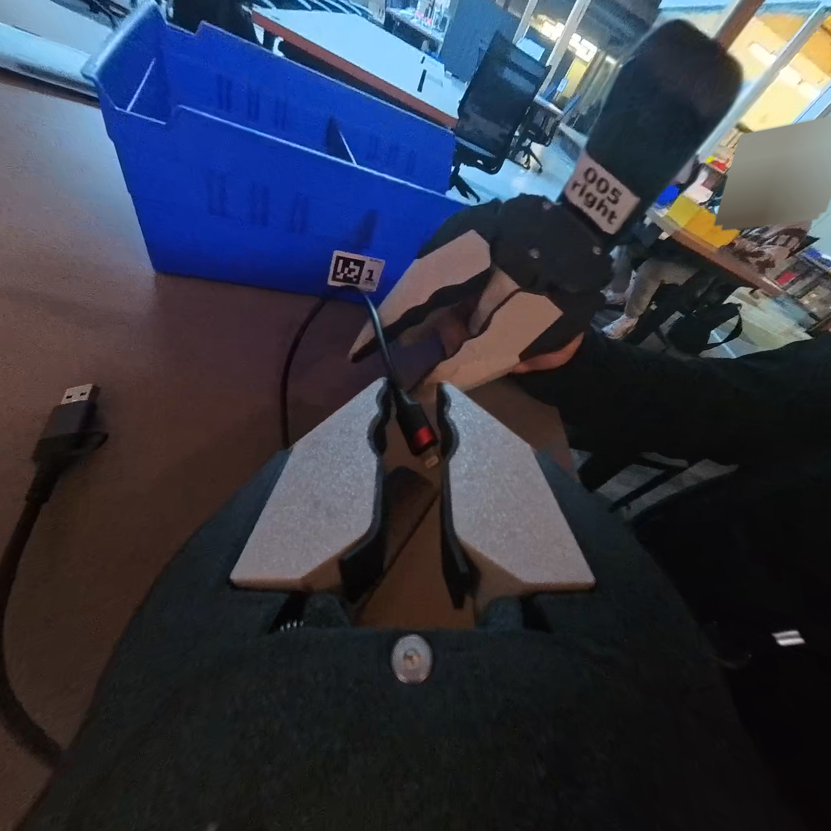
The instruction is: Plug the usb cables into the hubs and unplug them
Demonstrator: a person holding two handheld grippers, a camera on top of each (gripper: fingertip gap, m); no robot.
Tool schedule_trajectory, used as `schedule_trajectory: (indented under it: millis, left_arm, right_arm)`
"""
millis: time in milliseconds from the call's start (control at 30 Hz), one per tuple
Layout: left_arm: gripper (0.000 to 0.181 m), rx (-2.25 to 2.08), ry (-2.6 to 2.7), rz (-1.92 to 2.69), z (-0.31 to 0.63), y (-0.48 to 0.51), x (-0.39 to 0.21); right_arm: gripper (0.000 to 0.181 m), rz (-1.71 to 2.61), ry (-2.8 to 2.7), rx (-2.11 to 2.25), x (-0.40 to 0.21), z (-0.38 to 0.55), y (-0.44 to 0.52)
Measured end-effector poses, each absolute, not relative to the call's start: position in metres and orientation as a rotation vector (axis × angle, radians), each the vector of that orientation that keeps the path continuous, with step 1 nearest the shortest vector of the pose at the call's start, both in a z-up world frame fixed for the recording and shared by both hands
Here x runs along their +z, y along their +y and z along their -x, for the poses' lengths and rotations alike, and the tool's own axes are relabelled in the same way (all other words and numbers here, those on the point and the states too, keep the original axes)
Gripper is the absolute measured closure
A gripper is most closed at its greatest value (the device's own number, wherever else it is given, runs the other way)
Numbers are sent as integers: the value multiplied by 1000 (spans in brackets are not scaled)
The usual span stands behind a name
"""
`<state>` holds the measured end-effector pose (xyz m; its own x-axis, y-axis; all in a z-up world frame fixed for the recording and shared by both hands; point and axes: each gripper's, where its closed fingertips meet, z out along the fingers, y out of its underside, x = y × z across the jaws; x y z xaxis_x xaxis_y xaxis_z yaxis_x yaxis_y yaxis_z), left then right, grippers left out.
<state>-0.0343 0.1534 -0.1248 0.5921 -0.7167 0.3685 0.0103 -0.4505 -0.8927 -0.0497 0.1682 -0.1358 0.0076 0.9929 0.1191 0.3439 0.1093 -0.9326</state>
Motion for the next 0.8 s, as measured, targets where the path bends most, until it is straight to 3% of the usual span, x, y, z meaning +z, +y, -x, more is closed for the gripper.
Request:
schedule_trajectory:
  millis: [167,300,533,700,800]
  left_arm:
    - [133,-1078,620,1856,19,142,-122]
    - [121,-1019,646,1875,24,139,-119]
    - [122,-598,438,1913,85,169,-118]
    - [120,-362,391,2007,113,178,-134]
    - [119,-184,435,2024,127,178,-134]
  right_arm:
    - [169,1417,-1386,604,-139,40,208]
    - [156,1589,-1254,589,-144,28,238]
    - [146,1359,-1326,673,-121,43,201]
    - [136,1302,-1685,786,-155,59,144]
    - [154,1225,-1750,754,-159,59,132]
